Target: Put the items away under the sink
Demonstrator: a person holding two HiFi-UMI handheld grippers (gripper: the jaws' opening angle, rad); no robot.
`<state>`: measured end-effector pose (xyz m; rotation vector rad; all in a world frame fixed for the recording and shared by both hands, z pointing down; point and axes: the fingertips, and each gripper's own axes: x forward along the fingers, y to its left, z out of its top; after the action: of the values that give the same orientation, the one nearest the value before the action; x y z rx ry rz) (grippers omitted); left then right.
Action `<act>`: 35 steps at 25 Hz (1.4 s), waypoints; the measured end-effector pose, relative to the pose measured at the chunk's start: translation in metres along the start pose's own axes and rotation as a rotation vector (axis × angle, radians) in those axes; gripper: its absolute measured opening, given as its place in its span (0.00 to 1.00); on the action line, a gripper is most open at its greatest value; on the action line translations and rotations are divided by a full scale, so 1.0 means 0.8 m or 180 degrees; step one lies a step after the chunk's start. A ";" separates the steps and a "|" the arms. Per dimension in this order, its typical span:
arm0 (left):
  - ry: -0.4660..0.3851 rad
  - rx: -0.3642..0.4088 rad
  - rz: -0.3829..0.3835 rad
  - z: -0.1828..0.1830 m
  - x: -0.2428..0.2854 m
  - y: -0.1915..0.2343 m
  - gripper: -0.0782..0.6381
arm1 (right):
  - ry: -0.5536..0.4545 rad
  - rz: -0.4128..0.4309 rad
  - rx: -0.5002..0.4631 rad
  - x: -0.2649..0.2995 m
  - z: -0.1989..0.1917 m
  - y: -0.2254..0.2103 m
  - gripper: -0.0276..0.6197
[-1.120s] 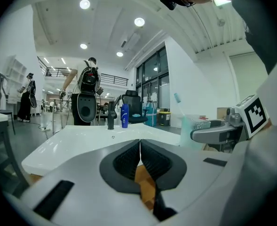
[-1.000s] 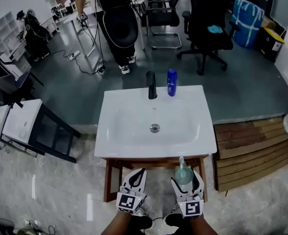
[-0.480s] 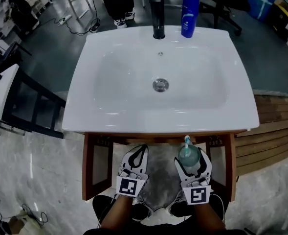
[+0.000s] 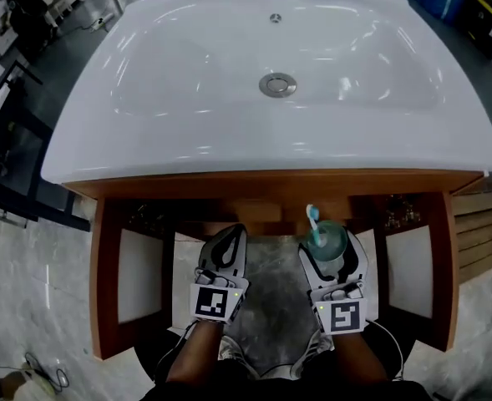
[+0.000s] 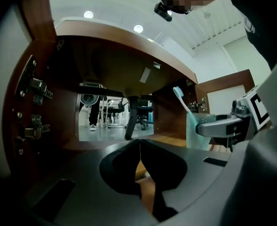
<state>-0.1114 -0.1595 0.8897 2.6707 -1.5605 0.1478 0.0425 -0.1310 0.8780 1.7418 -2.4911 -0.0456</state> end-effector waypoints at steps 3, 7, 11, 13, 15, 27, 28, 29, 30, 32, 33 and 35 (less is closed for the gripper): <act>0.0090 -0.0056 -0.0023 -0.012 0.000 0.001 0.14 | 0.0023 -0.0038 -0.0028 0.006 -0.005 -0.002 0.61; 0.0046 -0.0008 -0.0045 0.001 0.001 0.001 0.14 | 0.0014 -0.0046 -0.0050 0.015 0.000 -0.003 0.61; 0.0014 -0.0009 0.0036 0.006 -0.002 0.006 0.14 | -0.0002 -0.0086 -0.0048 0.034 0.006 -0.015 0.61; -0.0052 -0.0020 0.0046 0.013 -0.003 0.005 0.14 | 0.0036 -0.0122 0.0000 0.051 0.005 -0.025 0.61; -0.0063 -0.0034 0.0032 0.018 -0.002 0.002 0.14 | 0.0123 -0.0135 0.0068 0.070 0.001 -0.036 0.61; -0.0012 0.0016 0.0019 0.024 0.002 -0.005 0.14 | 0.0392 -0.0127 0.0189 0.154 -0.013 -0.076 0.61; -0.0004 0.0021 0.0017 0.023 0.003 -0.005 0.14 | 0.0400 -0.0120 0.0207 0.156 -0.013 -0.078 0.61; 0.0001 0.0025 0.0013 0.023 0.003 -0.006 0.14 | 0.0404 -0.0115 0.0223 0.158 -0.014 -0.079 0.61; 0.0003 0.0028 0.0010 0.023 0.003 -0.007 0.14 | 0.0400 -0.0111 0.0236 0.158 -0.014 -0.080 0.61; 0.0006 0.0026 0.0006 0.023 0.005 -0.006 0.14 | 0.0389 -0.0100 0.0258 0.160 -0.014 -0.080 0.62; 0.0007 0.0021 0.0005 0.023 0.006 -0.006 0.14 | 0.0398 -0.0086 0.0277 0.161 -0.016 -0.079 0.62; 0.0016 0.0007 0.0002 0.022 0.008 -0.005 0.14 | 0.0434 -0.0060 0.0330 0.162 -0.021 -0.078 0.63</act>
<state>-0.1038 -0.1646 0.8733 2.6696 -1.5606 0.1561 0.0586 -0.2733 0.8981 1.7428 -2.4195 0.1974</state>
